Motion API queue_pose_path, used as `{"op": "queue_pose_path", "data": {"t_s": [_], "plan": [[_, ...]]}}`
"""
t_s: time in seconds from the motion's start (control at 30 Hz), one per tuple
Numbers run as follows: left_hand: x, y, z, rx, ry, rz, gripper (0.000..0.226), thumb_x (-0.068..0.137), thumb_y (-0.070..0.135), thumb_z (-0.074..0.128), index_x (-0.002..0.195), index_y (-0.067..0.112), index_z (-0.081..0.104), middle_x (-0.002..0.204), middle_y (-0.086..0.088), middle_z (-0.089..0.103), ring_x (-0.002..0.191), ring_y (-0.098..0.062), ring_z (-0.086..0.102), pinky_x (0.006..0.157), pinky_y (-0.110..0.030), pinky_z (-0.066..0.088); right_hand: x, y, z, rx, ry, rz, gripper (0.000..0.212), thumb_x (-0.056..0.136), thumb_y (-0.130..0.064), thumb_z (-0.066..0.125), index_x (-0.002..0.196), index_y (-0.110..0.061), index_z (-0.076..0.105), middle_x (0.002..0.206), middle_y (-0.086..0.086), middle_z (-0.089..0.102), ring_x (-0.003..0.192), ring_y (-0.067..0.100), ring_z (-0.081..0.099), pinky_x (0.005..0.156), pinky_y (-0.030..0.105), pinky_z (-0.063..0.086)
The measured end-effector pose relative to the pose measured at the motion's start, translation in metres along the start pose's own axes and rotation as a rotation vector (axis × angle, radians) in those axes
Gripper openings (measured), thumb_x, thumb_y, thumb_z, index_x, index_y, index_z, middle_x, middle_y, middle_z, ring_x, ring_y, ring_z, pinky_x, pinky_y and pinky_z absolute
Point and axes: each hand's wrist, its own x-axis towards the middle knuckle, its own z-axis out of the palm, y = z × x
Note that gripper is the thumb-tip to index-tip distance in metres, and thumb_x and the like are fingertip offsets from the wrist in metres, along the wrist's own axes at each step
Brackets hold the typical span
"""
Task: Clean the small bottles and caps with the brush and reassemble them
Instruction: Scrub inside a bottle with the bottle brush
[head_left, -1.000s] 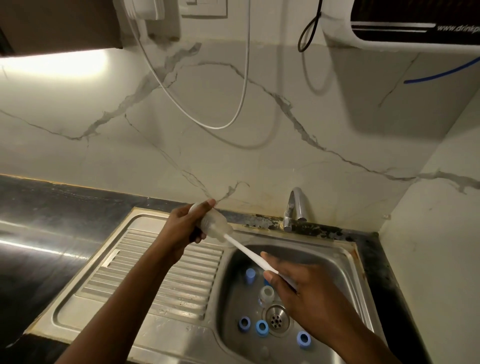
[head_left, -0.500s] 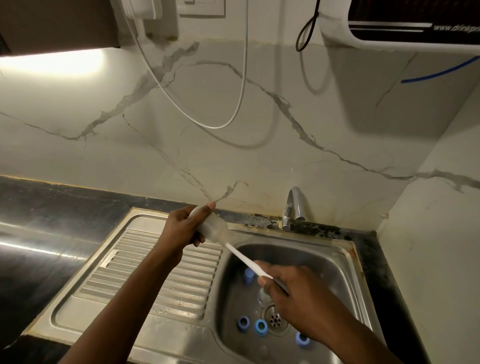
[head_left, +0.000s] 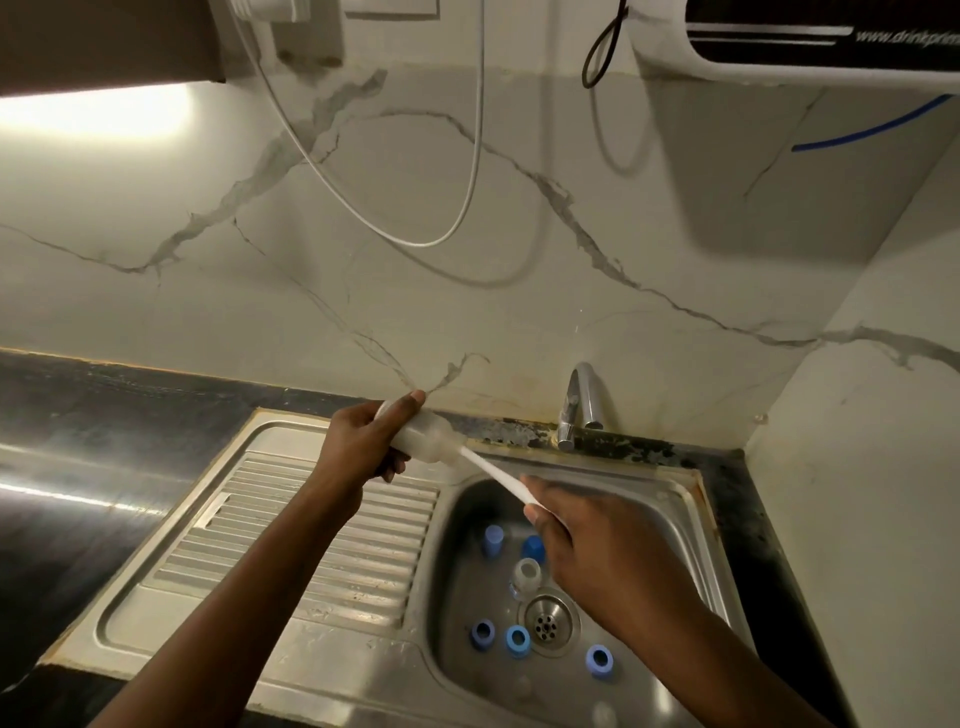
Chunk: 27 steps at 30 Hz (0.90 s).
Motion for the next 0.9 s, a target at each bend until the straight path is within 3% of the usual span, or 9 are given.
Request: {"op": "queue_pose_path", "data": {"t_s": [0.13,0.23,0.37,0.4,0.47,0.57,0.73,0.83,0.9], "plan": [[-0.002,0.002,0.0,0.099,0.007,0.058,0.047,0.094,0.055,0.072,0.1,0.009,0.076,0.08,-0.021,0.074,0.054,-0.024,0.062,0.046,-0.03,0.049,-0.001,0.001,0.003,0.026,-0.121,-0.018,0.038,0.109,-0.046,0.043,0.146,-0.042,0.052,0.076,-0.013,0.062,0.064,0.005,0.062,0.058,0.018,0.049],[-0.001,0.004,0.0,0.076,-0.013,0.052,0.048,0.095,0.053,0.07,0.103,0.006,0.074,0.085,-0.022,0.073,0.053,-0.024,0.061,0.045,-0.027,0.048,-0.004,0.004,0.004,0.234,-0.186,0.022,0.039,0.106,-0.046,0.052,0.144,-0.042,0.056,0.089,-0.009,0.073,0.076,0.01,0.071,0.069,0.026,0.061],[0.0,0.003,0.0,-0.116,-0.075,-0.05,0.057,0.094,0.056,0.069,0.117,0.003,0.068,0.096,-0.025,0.07,0.054,-0.022,0.056,0.044,-0.026,0.047,-0.008,0.006,0.007,0.443,-0.218,0.066,0.035,0.099,-0.054,0.061,0.134,-0.054,0.061,0.101,-0.006,0.078,0.09,0.019,0.076,0.082,0.043,0.064],[0.0,0.003,0.001,-0.164,-0.085,-0.08,0.058,0.095,0.055,0.068,0.119,0.003,0.066,0.096,-0.025,0.07,0.055,-0.022,0.056,0.044,-0.025,0.047,-0.009,0.005,0.007,0.474,-0.199,0.069,0.032,0.098,-0.055,0.062,0.13,-0.055,0.063,0.101,-0.006,0.078,0.089,0.018,0.076,0.083,0.043,0.064],[0.0,0.003,0.004,-0.236,-0.085,-0.109,0.057,0.096,0.053,0.067,0.121,0.002,0.064,0.092,-0.023,0.069,0.055,-0.021,0.056,0.044,-0.025,0.047,-0.008,0.005,0.006,0.489,-0.131,0.048,0.028,0.099,-0.05,0.062,0.127,-0.052,0.066,0.092,-0.012,0.077,0.077,0.005,0.073,0.074,0.033,0.064],[-0.002,0.001,0.01,-0.243,-0.038,-0.096,0.057,0.095,0.054,0.069,0.12,0.002,0.065,0.087,-0.02,0.069,0.055,-0.02,0.058,0.046,-0.026,0.048,-0.007,0.0,0.0,0.386,-0.02,0.036,0.036,0.103,-0.043,0.058,0.139,-0.042,0.06,0.079,-0.014,0.069,0.067,-0.007,0.066,0.057,0.015,0.052],[-0.011,-0.002,0.011,0.025,0.086,0.08,0.047,0.094,0.055,0.07,0.103,0.009,0.074,0.078,-0.019,0.073,0.054,-0.025,0.064,0.047,-0.031,0.052,-0.005,0.002,-0.003,-0.011,0.001,-0.017,0.045,0.108,-0.051,0.041,0.152,-0.042,0.044,0.082,-0.013,0.063,0.065,0.003,0.065,0.064,0.02,0.058],[-0.013,-0.002,0.007,0.128,0.079,0.151,0.045,0.095,0.058,0.069,0.098,0.013,0.076,0.072,-0.015,0.073,0.051,-0.028,0.065,0.048,-0.034,0.052,-0.005,0.004,-0.002,-0.058,-0.059,-0.033,0.042,0.11,-0.048,0.038,0.15,-0.041,0.046,0.076,-0.011,0.06,0.064,0.006,0.064,0.066,0.023,0.059],[-0.013,-0.002,0.007,0.149,0.065,0.165,0.045,0.095,0.057,0.069,0.098,0.014,0.076,0.072,-0.015,0.073,0.051,-0.028,0.065,0.047,-0.034,0.051,-0.007,0.003,0.0,-0.031,-0.12,-0.025,0.041,0.11,-0.047,0.04,0.149,-0.041,0.047,0.072,-0.01,0.058,0.06,0.007,0.061,0.057,0.021,0.052]]}}
